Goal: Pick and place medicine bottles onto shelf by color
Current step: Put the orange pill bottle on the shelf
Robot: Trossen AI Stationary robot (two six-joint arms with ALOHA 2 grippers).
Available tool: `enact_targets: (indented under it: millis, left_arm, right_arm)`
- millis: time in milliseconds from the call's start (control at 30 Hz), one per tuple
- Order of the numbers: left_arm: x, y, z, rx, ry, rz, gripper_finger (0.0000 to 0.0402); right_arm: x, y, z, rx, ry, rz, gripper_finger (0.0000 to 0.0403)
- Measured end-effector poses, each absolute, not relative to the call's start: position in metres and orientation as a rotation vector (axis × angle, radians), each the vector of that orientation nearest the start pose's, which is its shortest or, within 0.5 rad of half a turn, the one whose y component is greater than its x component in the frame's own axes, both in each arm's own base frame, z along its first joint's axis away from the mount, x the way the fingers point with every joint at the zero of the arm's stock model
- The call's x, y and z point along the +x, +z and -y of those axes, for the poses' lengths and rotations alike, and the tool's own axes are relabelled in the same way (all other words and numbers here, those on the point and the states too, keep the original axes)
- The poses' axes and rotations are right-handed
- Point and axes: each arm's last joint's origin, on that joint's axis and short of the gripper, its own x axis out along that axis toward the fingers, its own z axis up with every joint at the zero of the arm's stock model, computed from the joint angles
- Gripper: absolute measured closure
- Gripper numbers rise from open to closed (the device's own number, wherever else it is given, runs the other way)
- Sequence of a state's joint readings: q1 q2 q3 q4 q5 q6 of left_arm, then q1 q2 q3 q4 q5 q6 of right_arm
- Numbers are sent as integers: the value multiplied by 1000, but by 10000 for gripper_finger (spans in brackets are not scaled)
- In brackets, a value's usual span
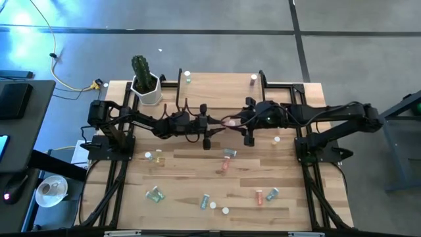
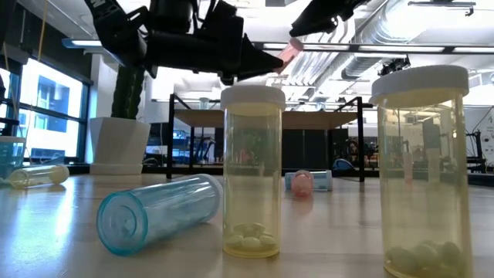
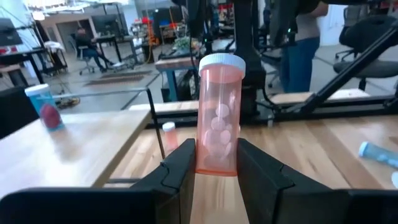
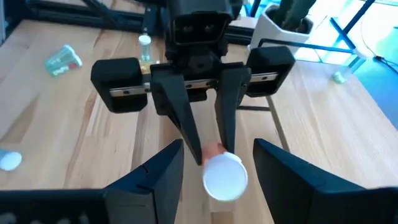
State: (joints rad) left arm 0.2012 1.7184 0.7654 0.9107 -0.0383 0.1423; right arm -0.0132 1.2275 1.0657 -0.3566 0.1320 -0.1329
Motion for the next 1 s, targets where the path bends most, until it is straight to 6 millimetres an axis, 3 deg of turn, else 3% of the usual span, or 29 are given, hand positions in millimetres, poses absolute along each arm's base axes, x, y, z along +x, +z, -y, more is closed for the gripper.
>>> enact_targets:
  millis: [633,1000]
  left_arm:
    - [346,209,-65,195,226,2,309]
    - [346,209,-66,222,261,-5,309]
  right_arm:
    - [265,324,11,-140,-138,-533,221]
    - [264,323,11,-141,-137,-543,277]
